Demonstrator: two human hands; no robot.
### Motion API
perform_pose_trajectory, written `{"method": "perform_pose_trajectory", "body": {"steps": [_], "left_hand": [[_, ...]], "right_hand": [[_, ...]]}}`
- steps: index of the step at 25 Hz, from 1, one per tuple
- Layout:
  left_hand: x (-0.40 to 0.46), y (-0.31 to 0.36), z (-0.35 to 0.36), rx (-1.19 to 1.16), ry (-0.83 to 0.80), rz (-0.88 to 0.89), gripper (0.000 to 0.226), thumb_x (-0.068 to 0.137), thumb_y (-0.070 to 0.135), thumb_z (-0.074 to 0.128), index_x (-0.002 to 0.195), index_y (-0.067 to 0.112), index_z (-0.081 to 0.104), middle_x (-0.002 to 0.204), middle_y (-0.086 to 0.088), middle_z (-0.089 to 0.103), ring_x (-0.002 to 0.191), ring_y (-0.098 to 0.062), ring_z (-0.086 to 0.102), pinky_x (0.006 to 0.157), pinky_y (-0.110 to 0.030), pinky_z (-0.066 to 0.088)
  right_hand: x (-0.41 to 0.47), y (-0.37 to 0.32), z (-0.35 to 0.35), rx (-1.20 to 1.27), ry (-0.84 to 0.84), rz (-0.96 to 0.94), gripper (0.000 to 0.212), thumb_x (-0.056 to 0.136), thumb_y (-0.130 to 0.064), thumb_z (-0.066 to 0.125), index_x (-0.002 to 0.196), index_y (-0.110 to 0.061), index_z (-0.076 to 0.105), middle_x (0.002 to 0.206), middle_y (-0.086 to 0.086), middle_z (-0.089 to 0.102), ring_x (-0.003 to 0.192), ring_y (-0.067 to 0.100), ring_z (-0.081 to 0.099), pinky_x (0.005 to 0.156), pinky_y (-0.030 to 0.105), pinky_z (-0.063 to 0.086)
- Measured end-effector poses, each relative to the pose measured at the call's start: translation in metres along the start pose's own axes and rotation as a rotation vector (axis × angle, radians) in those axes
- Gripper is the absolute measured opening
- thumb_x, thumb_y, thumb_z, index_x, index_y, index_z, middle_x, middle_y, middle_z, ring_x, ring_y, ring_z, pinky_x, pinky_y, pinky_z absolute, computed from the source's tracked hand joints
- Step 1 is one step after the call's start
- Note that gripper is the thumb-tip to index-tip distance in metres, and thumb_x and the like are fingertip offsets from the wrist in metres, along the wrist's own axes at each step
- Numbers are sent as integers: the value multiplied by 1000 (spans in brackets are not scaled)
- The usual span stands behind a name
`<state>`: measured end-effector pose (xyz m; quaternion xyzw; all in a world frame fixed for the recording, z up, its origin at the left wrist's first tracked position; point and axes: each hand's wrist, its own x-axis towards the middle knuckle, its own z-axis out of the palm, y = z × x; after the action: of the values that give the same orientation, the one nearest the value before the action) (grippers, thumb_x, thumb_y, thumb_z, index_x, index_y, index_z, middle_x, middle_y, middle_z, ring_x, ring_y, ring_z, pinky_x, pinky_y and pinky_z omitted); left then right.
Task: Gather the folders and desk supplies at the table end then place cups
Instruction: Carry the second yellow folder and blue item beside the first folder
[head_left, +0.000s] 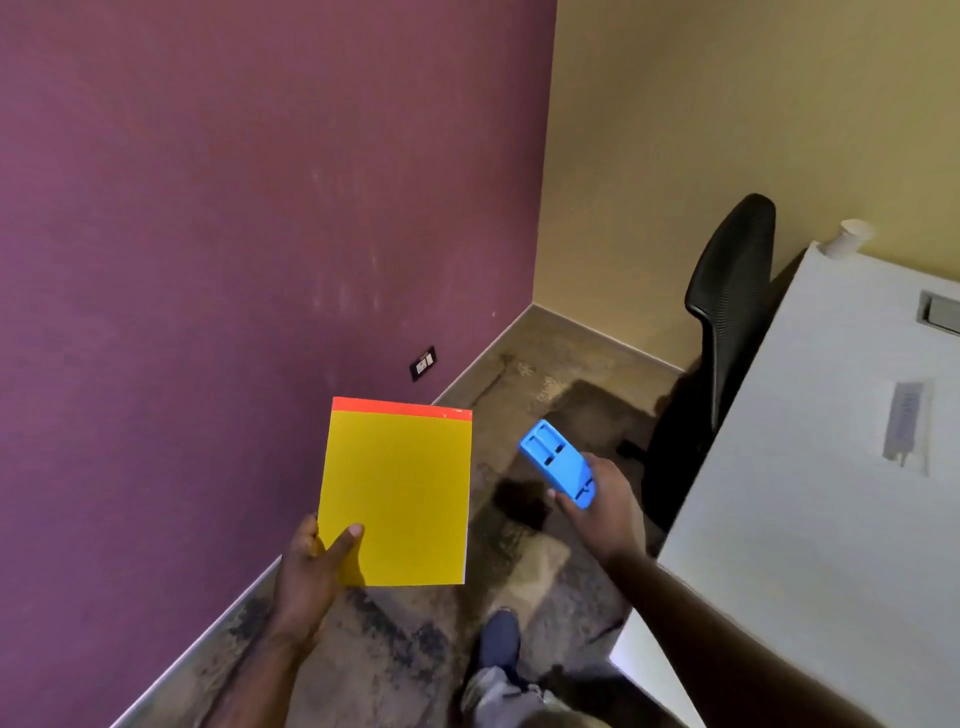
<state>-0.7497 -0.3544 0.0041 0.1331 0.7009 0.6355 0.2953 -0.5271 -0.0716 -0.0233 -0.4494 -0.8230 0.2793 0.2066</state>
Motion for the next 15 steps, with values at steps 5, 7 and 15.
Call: {"method": "perform_pose_trajectory", "body": {"steps": [5,7,15], "left_hand": [[110,40,15,58,-71,51,33,82,25,66,115,29,64,115,-1,71,108,-29,65,88,-54,52],[149,56,25,79,-115,64,41,83,21,65,123,21,59,122,-5,67,113,-33,61,94,-58,48],[282,91,102,90,-286,94,55,82,19,65,136,15,50,137,-10,57,128,-33,51,107,-57,39]], "right_hand": [[86,-10,24,-16,101,85,63,68,-43,81,120,-19,54,109,2,64,97,22,61,71,28,44],[114,-12,27,2,117,106,62,68,-42,81,119,-19,55,109,2,64,98,23,61,73,32,48],[219,-25,-3,43,174,158,64,73,-38,79,128,-14,55,121,3,62,108,19,59,83,29,49]]}}
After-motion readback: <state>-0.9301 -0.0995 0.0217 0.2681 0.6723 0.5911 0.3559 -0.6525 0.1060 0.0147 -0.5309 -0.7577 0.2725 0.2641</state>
